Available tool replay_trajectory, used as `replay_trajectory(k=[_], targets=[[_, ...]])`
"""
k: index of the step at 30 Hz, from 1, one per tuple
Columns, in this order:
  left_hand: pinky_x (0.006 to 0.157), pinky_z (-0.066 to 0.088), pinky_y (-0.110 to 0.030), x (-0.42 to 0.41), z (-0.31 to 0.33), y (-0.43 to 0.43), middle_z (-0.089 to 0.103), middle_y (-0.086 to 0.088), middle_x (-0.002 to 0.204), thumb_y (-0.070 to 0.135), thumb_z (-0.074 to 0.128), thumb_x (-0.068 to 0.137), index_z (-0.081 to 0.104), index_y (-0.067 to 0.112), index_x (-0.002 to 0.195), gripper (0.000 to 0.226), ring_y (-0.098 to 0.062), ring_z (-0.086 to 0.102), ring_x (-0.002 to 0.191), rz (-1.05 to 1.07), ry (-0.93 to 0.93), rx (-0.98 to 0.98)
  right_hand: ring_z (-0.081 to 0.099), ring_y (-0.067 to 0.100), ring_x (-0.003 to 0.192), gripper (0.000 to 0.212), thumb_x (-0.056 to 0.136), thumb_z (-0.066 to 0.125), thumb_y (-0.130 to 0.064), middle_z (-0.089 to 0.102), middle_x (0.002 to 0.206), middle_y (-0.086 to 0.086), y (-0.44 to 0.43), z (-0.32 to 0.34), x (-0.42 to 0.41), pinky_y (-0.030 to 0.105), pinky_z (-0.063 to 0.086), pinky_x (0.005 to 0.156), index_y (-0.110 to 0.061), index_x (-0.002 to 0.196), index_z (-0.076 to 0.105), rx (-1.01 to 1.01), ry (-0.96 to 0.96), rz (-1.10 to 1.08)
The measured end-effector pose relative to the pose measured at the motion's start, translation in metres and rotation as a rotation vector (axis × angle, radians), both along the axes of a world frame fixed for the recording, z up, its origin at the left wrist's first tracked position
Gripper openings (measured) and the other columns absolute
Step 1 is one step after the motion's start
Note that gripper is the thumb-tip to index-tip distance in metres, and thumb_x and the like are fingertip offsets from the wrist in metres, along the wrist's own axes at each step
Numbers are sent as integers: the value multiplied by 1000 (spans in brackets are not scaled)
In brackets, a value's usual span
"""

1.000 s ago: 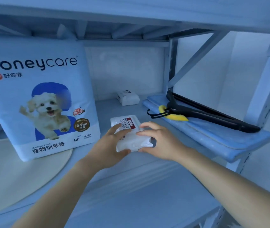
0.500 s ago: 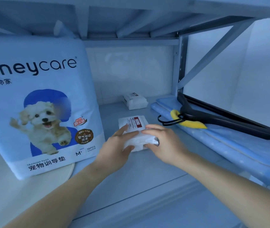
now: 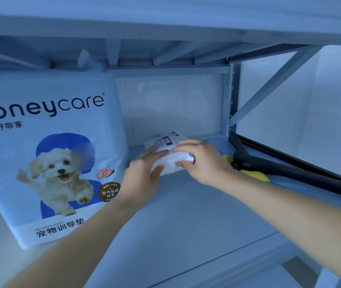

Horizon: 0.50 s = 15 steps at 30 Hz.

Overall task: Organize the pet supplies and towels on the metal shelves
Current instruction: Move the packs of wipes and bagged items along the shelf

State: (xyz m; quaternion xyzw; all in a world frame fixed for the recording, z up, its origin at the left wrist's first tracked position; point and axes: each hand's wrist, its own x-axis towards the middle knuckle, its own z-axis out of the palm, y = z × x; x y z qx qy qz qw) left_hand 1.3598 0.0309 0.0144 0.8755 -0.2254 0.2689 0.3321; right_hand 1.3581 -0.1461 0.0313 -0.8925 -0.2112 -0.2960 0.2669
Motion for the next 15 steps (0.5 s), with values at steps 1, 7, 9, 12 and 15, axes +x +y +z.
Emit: replay_trajectory(k=[1, 7, 9, 12, 15], targets=[[89, 40, -25, 1, 4, -2, 41, 6, 145, 8, 53, 91, 56, 28, 127, 41, -19, 54, 118, 15, -14, 0, 53, 9, 84, 31, 81, 71, -12, 61, 121, 0, -1, 4, 4, -4, 32, 71, -12, 112, 68, 4, -9, 3], [82, 41, -26, 18, 26, -23, 43, 7, 143, 7, 50, 92, 55, 27, 128, 42, -20, 56, 111, 70, -93, 22, 60, 19, 101, 31, 77, 74, -8, 64, 115, 5, -16, 22, 31, -3, 33, 76, -9, 108, 69, 57, -72, 25], [83, 41, -26, 30, 32, -32, 48, 4, 138, 4, 50, 91, 57, 23, 127, 41, -21, 56, 111, 54, -118, 29, 60, 19, 102, 31, 77, 75, -9, 65, 113, 5, -25, 28, 43, 2, 35, 79, -9, 107, 70, 65, -86, 30], [87, 45, -29, 52, 39, -46, 56, -1, 127, 1, 51, 89, 59, 18, 124, 39, -23, 56, 109, 23, -137, 46, 60, 17, 103, 31, 76, 75, -9, 66, 112, 5, -39, 33, 63, 14, 40, 87, -10, 107, 70, 72, -89, 34], [94, 44, -34, 75, 44, -61, 56, 2, 128, 4, 51, 90, 60, 21, 123, 37, -23, 55, 112, 49, -120, 57, 60, 19, 103, 31, 76, 74, -7, 67, 111, 6, -54, 38, 82, 20, 43, 89, -8, 106, 69, 76, -87, 30]])
